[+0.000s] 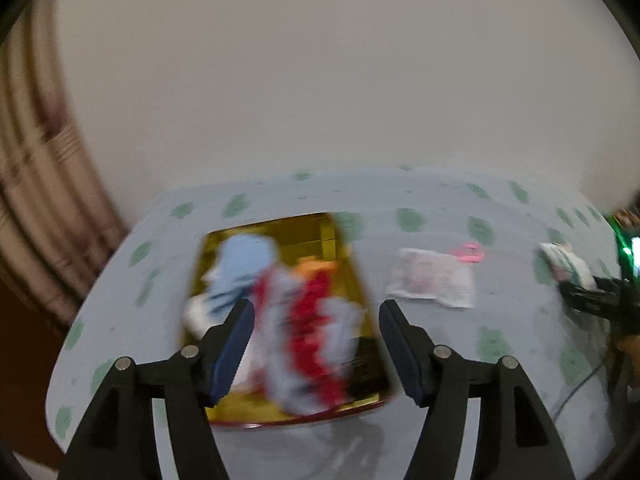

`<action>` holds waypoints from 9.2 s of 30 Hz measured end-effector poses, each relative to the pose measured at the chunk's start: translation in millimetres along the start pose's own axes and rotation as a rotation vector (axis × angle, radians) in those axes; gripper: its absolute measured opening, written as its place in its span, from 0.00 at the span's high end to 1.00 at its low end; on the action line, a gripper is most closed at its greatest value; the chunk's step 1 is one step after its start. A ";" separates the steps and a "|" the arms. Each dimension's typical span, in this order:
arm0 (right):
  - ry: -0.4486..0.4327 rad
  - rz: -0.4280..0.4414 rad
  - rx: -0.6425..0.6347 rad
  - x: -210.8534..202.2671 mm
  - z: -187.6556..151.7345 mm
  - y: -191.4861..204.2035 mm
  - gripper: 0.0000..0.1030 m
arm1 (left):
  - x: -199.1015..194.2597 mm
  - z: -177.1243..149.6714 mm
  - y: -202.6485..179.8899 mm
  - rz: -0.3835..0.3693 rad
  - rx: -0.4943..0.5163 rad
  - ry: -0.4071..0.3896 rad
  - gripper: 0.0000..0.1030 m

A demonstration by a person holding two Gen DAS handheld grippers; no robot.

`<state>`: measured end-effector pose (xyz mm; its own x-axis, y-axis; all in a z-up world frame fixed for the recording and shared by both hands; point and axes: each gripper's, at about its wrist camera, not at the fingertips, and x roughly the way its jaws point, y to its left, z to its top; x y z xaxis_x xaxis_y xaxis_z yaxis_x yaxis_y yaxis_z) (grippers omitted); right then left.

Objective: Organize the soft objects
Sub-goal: 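Grasp the wet-wipe pack with the right gripper and lift it, then grasp the floral pouch with the left gripper while the right gripper holds the wipe pack, then carry the floral pouch over the gold tin with the left gripper, then lower the floral pouch into the tin and open the left gripper, then carry the wet-wipe pack over the gold tin with the right gripper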

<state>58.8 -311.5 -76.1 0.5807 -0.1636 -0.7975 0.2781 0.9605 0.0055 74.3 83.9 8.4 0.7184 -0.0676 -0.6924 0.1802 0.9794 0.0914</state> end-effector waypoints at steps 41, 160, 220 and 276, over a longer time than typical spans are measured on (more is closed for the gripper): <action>0.007 0.009 -0.010 1.0 -2.6 2.8 0.21 | 179.4 35.3 -117.2 -0.139 0.080 0.316 0.30; 0.000 -0.007 -0.020 2.7 -2.3 5.3 0.30 | 105.6 42.4 76.2 0.054 -0.274 0.238 0.50; 0.002 -0.004 -0.021 4.1 -3.1 5.2 0.28 | 13.7 -7.1 83.5 0.187 -0.175 0.081 0.33; -0.117 0.407 -0.519 -65.6 9.3 375.3 0.40 | -17.5 -70.6 154.3 0.354 -0.373 0.034 0.33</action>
<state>132.2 57.6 -16.1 0.6489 0.2395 -0.7221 -0.3679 0.9296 -0.0222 42.0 249.6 -15.9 0.6683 0.2807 -0.6889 -0.3265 0.9428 0.0675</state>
